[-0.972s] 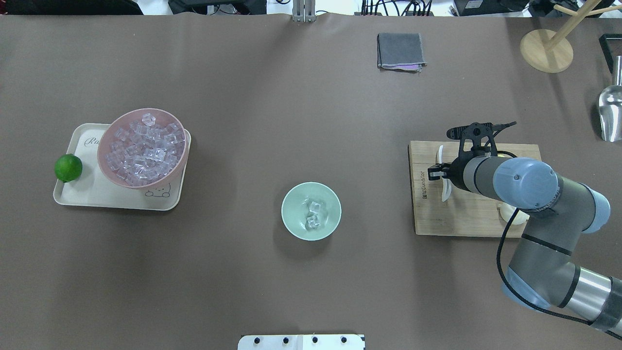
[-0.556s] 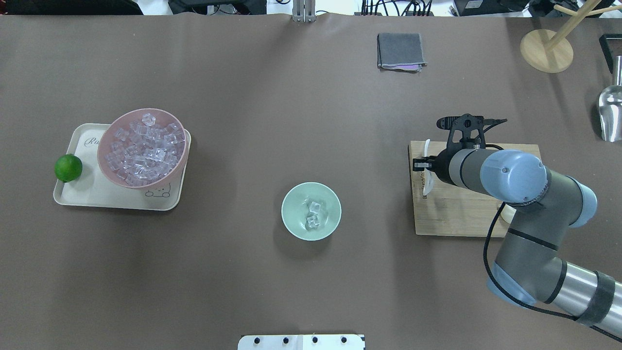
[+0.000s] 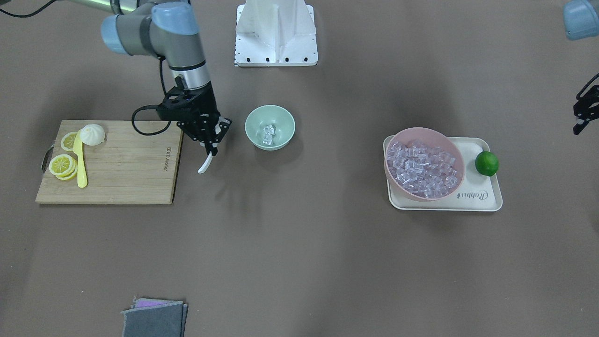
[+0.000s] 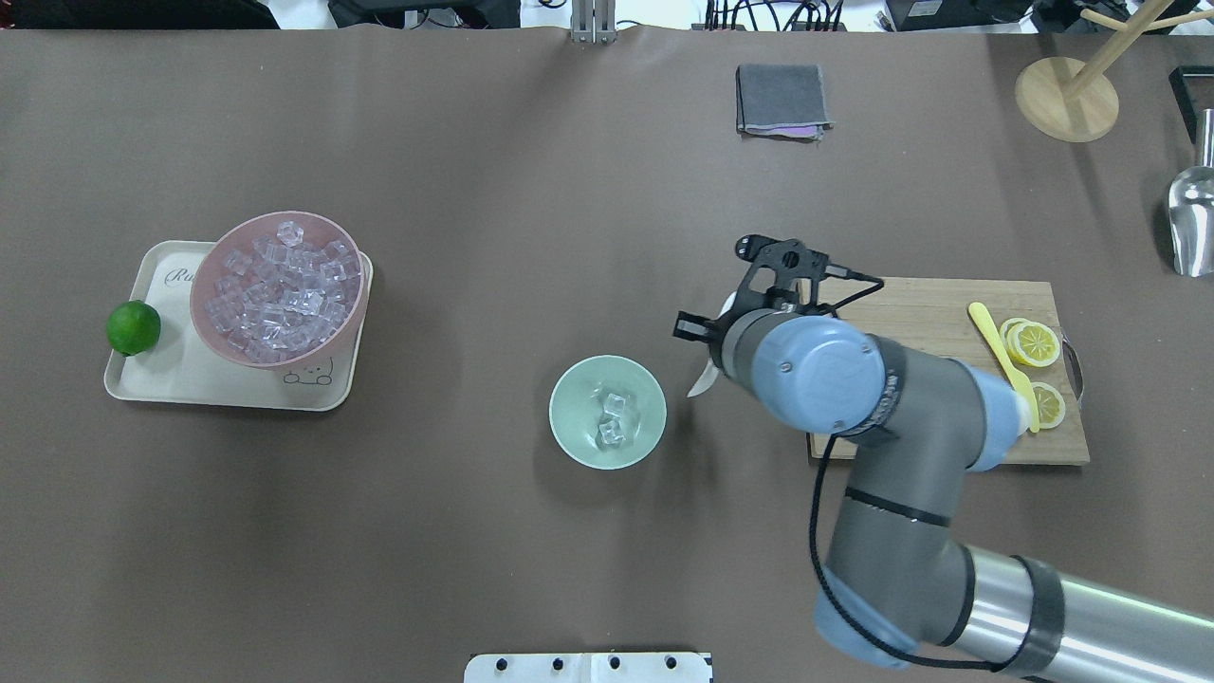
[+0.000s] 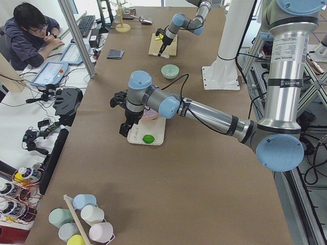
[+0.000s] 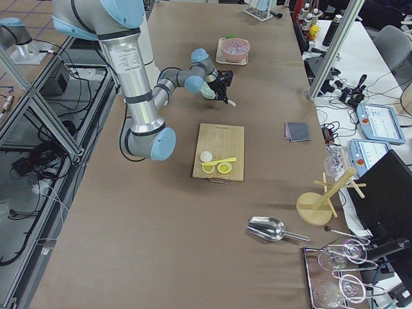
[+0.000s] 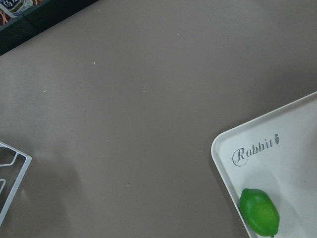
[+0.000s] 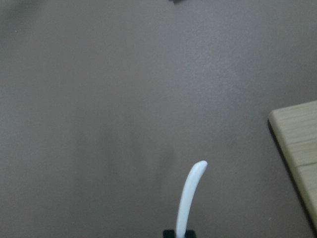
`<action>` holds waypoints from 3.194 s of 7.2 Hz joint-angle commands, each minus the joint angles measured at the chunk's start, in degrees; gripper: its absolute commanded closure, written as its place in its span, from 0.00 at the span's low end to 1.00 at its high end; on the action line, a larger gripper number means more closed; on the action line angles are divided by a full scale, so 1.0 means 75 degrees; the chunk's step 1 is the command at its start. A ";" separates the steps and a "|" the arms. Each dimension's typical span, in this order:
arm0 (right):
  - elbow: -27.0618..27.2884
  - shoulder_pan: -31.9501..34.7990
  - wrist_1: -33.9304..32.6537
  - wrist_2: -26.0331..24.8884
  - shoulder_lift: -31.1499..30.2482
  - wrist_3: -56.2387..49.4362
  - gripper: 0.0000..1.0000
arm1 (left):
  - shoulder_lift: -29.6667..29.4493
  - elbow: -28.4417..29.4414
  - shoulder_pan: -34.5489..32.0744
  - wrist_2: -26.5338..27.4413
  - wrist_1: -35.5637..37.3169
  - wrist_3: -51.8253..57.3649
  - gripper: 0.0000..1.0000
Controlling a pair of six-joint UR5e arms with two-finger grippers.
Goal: Put spoon and ice into bowl
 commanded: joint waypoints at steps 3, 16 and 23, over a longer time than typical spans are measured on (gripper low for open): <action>-0.0279 -0.1091 -0.1390 -0.1472 0.1107 0.1485 1.00 | -0.0046 0.0069 0.0008 0.0000 -0.0003 -0.0004 0.01; 0.0493 0.3987 -0.1285 0.4485 -0.0671 -0.6812 0.00 | 0.0451 0.0279 -0.0953 -0.1021 0.2270 0.1800 0.01; -0.0373 0.7811 -0.1296 0.5921 -0.3647 -1.3345 0.00 | 0.0903 0.0608 -0.1234 -0.0820 0.2071 0.1649 0.01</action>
